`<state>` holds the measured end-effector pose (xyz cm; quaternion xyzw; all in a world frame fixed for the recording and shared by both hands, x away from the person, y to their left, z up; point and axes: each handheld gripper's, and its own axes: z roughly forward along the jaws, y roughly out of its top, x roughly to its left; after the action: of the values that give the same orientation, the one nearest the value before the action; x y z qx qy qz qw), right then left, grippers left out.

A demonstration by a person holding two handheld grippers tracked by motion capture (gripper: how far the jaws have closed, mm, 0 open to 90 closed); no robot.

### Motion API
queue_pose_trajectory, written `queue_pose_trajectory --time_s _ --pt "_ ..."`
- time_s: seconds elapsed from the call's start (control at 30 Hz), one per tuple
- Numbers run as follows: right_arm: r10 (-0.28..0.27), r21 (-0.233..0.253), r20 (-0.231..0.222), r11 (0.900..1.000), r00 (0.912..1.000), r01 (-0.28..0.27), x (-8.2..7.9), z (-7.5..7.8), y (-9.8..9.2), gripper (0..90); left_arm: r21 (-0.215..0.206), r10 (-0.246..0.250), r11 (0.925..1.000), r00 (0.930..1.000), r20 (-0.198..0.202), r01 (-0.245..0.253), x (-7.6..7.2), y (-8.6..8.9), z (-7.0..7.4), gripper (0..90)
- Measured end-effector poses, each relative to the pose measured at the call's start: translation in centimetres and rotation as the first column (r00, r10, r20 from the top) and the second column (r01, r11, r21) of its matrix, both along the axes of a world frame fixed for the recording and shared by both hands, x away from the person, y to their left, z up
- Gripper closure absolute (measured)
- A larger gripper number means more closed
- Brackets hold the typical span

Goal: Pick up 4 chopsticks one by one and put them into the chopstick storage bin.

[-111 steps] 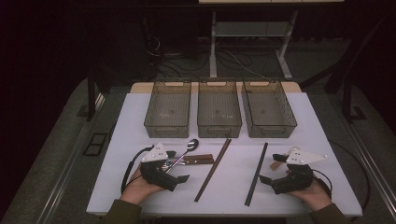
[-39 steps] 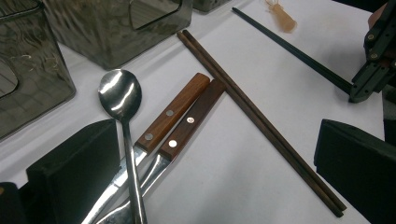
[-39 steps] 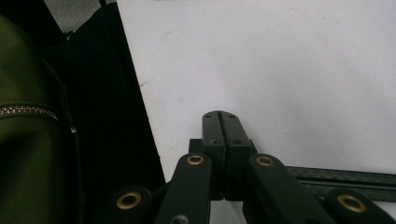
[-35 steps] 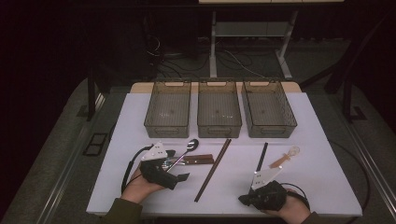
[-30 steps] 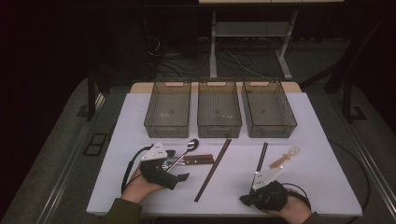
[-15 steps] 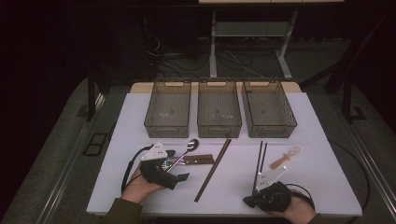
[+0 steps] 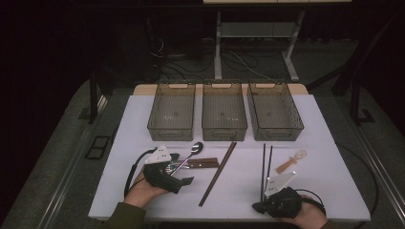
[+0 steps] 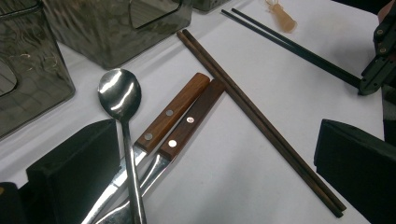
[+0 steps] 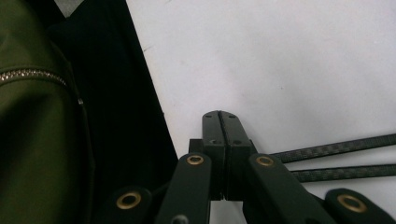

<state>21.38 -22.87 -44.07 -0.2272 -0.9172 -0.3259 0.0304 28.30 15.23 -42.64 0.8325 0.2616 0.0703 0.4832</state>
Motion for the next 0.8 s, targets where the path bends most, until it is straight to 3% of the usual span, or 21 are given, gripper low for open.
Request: queue_pose_trajectory --time_s 0.8 --pt "-0.002 -0.038 0.002 0.999 1.0 0.002 -0.2 0.3 -1.8 88.8 -0.007 0.006 1.0 1.0 0.001 -0.006 0.0 0.1 0.0 0.0"
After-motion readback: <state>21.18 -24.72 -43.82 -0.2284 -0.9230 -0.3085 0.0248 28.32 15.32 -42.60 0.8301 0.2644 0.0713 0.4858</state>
